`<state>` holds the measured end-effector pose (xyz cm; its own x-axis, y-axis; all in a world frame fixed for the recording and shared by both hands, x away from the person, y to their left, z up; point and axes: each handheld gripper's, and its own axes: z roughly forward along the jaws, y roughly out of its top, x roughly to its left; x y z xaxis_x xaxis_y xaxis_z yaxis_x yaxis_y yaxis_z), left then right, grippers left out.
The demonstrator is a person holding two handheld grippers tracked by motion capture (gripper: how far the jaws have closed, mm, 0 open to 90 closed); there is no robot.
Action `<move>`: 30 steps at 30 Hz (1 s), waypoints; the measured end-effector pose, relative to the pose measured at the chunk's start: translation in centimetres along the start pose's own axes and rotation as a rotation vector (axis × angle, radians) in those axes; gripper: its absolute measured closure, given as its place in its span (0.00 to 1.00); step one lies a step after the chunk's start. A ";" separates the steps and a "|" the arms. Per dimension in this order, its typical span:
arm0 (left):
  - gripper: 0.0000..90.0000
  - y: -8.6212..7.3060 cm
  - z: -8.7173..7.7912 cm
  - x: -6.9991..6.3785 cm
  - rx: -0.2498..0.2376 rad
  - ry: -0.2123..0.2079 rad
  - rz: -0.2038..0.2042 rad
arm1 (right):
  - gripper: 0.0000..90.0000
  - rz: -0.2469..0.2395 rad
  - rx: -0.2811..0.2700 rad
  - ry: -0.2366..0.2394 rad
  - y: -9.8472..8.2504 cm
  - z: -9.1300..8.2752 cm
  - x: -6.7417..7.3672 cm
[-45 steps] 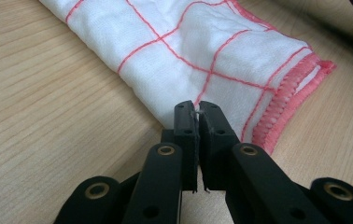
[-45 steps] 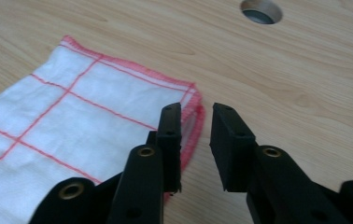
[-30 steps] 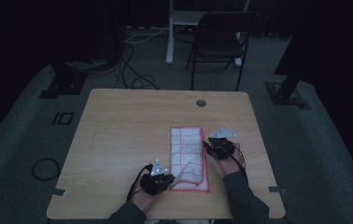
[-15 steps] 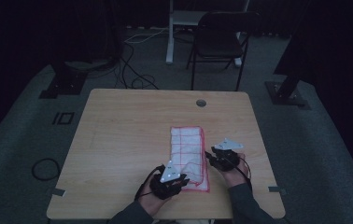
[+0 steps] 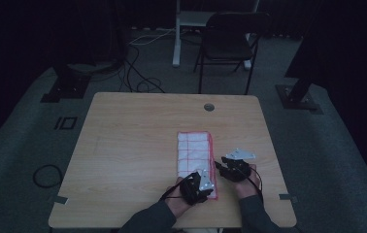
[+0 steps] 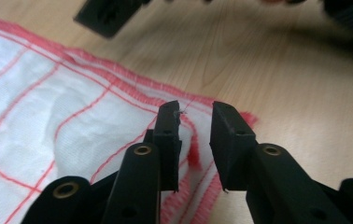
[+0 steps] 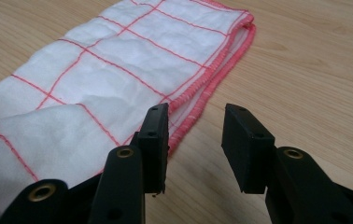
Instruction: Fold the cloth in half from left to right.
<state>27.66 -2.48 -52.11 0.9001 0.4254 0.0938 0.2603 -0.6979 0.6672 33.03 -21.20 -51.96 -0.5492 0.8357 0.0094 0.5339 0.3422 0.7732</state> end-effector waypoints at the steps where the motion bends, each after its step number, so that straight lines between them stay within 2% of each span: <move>1: 0.80 0.0 0.2 0.1 0.013 0.001 0.002 | 0.68 0.002 0.000 -0.001 -0.1 0.0 -0.1; 3: 0.82 -0.1 0.6 0.3 0.036 0.015 -0.006 | 0.68 0.010 -0.004 -0.002 -0.1 -0.1 -0.2; 6: 0.94 -0.2 0.6 0.7 0.042 0.011 -0.037 | 0.68 0.018 -0.011 -0.006 -0.2 -0.2 -0.4; 9: 0.97 0.1 0.2 1.0 0.012 -0.017 -0.084 | 0.68 0.027 -0.019 -0.011 -0.2 -0.4 -0.7; 15: 0.98 1.2 -0.8 1.4 -0.051 -0.066 -0.145 | 0.68 0.051 -0.023 -0.022 -0.5 -0.5 -1.2; 18: 0.98 1.6 -0.8 1.3 -0.061 -0.081 -0.169 | 0.68 0.056 -0.023 -0.027 -0.6 -0.5 -1.4; 23: 0.97 1.8 -0.4 1.0 -0.068 -0.101 -0.179 | 0.68 0.064 -0.019 -0.028 -0.8 -0.3 -1.6; 27: 0.94 1.8 -0.3 0.9 -0.080 -0.135 -0.188 | 0.67 0.066 -0.018 -0.032 -0.9 -0.2 -1.6; 30: 0.92 1.9 -0.4 0.7 -0.092 -0.133 -0.185 | 0.67 0.067 -0.021 -0.032 -0.9 -0.3 -1.6</move>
<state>28.67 -3.25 -50.47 0.8795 0.4576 -0.1303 0.3978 -0.5569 0.7291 33.27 -22.97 -52.47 -0.4915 0.8699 0.0411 0.5549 0.2764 0.7847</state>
